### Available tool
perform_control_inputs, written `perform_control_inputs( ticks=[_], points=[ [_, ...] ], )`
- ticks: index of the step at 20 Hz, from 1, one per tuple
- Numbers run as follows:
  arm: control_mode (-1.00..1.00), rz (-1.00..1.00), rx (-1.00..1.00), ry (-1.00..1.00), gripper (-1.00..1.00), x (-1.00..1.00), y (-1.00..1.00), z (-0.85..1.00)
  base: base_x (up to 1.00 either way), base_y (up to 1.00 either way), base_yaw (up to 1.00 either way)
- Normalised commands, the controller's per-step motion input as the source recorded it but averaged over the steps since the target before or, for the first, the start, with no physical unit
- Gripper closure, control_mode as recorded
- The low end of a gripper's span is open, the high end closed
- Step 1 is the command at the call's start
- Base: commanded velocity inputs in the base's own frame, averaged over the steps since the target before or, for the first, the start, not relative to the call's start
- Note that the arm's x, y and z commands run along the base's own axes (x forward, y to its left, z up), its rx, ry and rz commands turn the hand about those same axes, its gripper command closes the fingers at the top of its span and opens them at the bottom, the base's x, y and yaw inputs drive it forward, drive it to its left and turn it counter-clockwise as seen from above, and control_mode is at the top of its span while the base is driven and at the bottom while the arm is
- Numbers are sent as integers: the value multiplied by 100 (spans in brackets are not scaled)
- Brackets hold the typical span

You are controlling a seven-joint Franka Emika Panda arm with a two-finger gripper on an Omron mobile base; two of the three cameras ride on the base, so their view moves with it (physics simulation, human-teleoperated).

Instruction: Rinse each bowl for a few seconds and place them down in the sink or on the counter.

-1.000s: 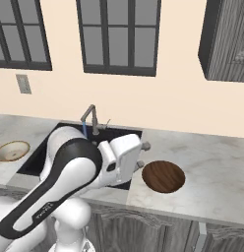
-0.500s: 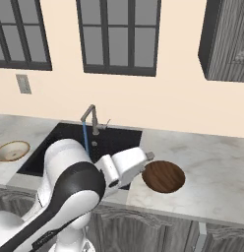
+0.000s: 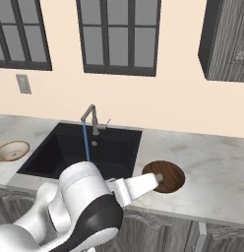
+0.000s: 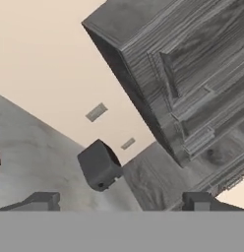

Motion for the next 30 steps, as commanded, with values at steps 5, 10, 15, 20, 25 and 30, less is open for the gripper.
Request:
perform_control_inputs(
  ticks=[5, 10, 15, 20, 25, 30],
  points=[
    [-100, -1, 50, -7, -100, 32, 24, -38, 0, 0, 0],
    [-100, 5, 50, 7, -100, 57, 25, -21, 0, 0, 0],
    [-100, 12, 40, 25, -100, 59, 46, -5, 0, 0, 0],
    [-100, 13, 17, 42, -100, 45, 41, 9, 0, 0, 0],
    [-100, 8, 23, 44, -100, 37, 36, 0, 0, 0, 0],
    [-100, 4, 27, 44, -100, 34, 31, 0, 0, 0, 0]
  ],
)
